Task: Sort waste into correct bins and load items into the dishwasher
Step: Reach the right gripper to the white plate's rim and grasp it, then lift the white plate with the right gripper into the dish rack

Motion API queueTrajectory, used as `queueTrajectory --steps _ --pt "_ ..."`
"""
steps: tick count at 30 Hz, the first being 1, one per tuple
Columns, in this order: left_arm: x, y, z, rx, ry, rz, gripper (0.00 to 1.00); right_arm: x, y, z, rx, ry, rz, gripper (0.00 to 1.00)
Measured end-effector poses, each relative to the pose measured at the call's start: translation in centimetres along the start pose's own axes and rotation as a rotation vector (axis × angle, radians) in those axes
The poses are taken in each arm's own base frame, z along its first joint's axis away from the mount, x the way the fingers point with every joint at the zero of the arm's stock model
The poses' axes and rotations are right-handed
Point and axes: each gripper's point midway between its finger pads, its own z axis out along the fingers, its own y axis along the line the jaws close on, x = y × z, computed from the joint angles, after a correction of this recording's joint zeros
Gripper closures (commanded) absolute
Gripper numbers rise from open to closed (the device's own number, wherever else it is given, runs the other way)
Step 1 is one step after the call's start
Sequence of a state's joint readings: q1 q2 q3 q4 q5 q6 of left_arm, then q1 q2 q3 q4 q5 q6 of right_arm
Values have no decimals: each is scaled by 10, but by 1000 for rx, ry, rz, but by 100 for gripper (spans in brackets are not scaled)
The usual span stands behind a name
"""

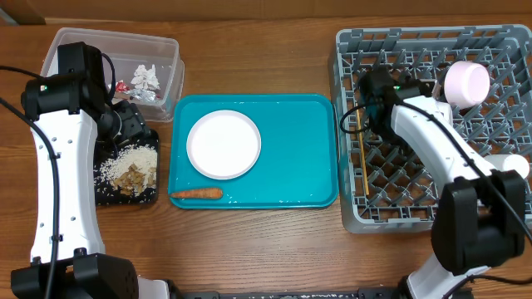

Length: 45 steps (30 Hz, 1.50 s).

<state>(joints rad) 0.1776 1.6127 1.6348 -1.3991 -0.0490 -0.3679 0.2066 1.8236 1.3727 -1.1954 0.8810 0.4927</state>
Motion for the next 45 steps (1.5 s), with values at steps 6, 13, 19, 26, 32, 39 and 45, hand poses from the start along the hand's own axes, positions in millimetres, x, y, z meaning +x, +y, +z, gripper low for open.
queueTrajectory --steps 6,13,19,26,32,39,45 --pt "1 0 0 -1 2 0 26 -47 4 -79 -362 -123 138 22" --pt "1 0 0 -1 3 0 21 -62 75 -198 -1054 -229 -4 28" --pt "2 1 0 -3 7 0 20 -27 153 -253 -1283 -216 -219 29" --pt "3 1 0 -4 11 1 20 44 249 -252 -1275 -66 -416 30" --pt "4 2 0 -7 18 1 20 75 306 -223 -1189 -7 -440 38" --pt "5 2 0 -8 21 1 20 93 328 -200 -1119 29 -445 77" --pt "7 3 0 -10 27 1 20 79 315 -179 -983 52 -309 96"
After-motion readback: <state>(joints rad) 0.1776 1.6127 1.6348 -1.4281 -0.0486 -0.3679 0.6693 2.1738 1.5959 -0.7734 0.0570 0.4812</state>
